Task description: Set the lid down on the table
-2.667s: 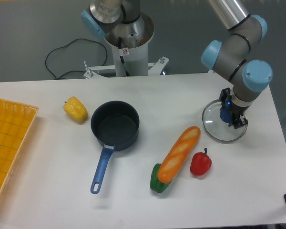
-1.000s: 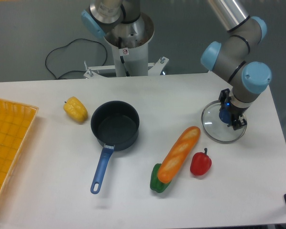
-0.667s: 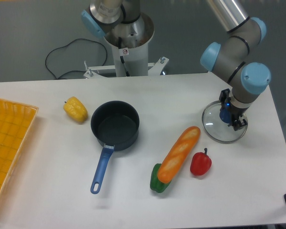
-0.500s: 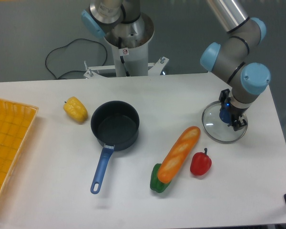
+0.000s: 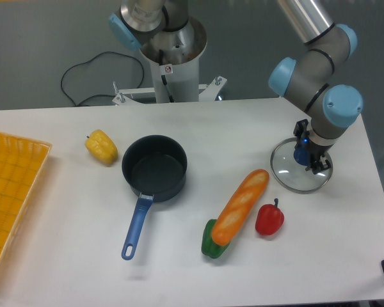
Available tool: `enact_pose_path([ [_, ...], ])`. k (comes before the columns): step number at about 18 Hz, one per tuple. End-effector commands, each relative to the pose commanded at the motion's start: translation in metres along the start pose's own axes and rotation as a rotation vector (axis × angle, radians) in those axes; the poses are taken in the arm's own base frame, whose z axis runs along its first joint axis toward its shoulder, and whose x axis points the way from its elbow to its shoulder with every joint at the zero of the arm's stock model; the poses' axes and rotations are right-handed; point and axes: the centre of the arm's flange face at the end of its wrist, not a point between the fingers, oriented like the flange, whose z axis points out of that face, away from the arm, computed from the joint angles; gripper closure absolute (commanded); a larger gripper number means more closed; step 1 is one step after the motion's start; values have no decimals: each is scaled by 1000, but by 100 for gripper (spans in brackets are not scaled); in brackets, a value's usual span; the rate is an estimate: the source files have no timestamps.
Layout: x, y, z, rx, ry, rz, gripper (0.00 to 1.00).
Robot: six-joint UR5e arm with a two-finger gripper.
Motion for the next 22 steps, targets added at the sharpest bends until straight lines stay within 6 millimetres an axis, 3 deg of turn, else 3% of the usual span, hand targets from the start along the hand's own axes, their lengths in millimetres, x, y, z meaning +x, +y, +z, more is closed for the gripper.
enact_pose_path([
  [4,0,0,0,0,0,0,20],
  [5,0,0,-2,-1,-3,0,15],
  [6,-1,0,-5,-4,-8,1,3],
  [7,-1,0,-8,-6,-14,-4,0],
  [13,-13,3,-36,-29,-67,-4,0],
  [22,-11,-63,-114,-90,-176,25,0],
])
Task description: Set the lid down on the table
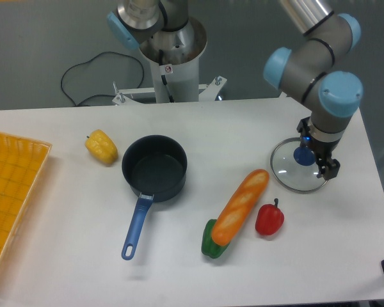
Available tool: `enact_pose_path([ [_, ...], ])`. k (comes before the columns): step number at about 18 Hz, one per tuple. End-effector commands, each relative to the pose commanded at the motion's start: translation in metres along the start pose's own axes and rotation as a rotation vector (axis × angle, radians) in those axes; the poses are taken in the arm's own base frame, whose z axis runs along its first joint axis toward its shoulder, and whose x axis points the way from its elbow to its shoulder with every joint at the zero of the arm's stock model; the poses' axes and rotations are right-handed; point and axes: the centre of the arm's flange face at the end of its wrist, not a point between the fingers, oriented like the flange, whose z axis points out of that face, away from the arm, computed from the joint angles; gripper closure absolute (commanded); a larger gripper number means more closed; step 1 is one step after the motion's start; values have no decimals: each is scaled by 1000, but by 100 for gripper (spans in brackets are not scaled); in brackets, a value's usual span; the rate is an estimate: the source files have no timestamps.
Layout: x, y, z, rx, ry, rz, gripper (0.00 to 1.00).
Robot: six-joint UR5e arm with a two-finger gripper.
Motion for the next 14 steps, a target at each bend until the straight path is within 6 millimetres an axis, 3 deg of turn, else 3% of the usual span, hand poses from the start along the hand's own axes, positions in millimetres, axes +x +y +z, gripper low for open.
enact_pose_path([
  [4,14,-21,-27,12,12,0,0],
  [7,23,-49,-56,19,21,19,0],
  [9,29,-63,-64,20,18,30,0],
  [14,39,-72,-72,24,18,11,0],
])
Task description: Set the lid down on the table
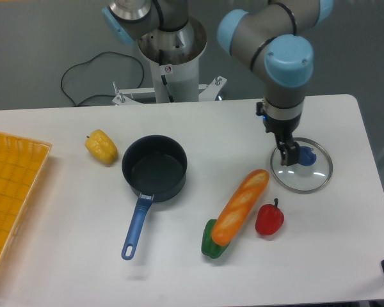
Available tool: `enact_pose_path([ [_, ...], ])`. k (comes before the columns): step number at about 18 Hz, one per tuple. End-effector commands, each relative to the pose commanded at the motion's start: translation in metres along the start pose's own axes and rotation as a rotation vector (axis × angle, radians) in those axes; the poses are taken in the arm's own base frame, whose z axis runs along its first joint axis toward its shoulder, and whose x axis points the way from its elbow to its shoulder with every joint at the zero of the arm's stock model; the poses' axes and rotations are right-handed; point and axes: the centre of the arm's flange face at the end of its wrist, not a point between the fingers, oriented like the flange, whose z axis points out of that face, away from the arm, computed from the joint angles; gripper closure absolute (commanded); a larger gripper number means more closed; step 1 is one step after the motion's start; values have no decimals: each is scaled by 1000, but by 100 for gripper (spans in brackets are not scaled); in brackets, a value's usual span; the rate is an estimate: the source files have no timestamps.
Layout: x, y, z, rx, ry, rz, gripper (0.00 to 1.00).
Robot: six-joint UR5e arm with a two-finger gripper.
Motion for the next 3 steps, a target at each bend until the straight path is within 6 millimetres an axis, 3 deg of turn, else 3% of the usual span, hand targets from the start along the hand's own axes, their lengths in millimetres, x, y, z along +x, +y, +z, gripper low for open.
enact_pose_path([
  [3,8,-14,-16,3,-7,13,0],
])
